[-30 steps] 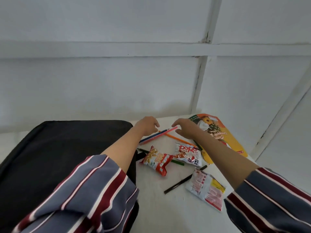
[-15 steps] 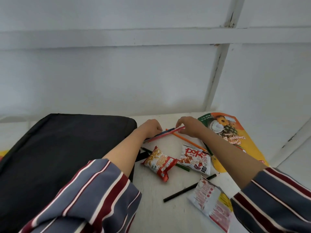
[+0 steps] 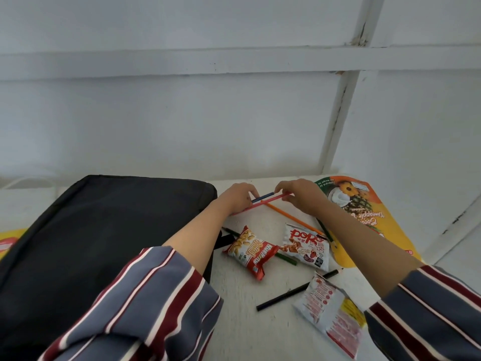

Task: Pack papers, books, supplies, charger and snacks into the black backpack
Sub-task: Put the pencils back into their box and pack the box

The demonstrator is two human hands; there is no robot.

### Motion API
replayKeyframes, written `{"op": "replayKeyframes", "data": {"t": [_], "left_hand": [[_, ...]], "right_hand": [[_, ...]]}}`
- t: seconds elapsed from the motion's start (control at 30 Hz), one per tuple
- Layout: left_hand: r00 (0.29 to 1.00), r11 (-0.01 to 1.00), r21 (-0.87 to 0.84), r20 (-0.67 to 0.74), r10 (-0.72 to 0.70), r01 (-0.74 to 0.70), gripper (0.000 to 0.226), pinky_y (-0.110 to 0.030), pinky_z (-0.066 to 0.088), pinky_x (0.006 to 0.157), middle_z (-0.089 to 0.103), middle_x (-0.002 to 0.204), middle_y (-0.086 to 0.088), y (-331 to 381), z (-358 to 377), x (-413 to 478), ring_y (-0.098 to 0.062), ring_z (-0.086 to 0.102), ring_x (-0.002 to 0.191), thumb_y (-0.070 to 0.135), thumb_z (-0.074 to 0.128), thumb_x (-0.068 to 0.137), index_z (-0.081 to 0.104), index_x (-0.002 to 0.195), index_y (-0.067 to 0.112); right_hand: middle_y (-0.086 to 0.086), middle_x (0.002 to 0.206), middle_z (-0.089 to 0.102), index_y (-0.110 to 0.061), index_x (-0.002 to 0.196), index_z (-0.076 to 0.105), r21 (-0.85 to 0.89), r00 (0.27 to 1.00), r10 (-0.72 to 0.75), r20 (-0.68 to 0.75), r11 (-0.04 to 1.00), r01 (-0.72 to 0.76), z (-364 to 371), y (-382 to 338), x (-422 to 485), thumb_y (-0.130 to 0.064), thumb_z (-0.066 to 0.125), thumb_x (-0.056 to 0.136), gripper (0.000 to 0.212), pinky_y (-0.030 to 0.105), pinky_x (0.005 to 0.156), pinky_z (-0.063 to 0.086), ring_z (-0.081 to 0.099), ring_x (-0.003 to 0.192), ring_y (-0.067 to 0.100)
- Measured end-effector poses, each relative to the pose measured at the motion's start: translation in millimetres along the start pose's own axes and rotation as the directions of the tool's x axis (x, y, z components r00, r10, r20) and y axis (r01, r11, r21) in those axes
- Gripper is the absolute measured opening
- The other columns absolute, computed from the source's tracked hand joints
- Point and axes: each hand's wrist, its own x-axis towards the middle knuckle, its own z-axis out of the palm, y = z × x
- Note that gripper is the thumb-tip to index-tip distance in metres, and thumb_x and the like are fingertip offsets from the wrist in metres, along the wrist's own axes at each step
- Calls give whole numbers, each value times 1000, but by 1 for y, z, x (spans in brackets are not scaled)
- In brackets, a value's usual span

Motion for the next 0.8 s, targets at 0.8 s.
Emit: {"op": "replayKeyframes", "data": {"t": [0.8], "left_hand": [[573, 802, -383, -817, -63, -458, 27, -10, 43, 89, 59, 120, -5, -39, -120, -119, -12, 54, 107, 6, 43, 98, 62, 115, 10]], "right_hand": [[13, 117, 62, -12, 121, 54, 139, 957, 77, -280, 989, -38, -59, -148, -1, -3, 45, 95, 29, 38, 85, 49, 60, 98, 30]]}}
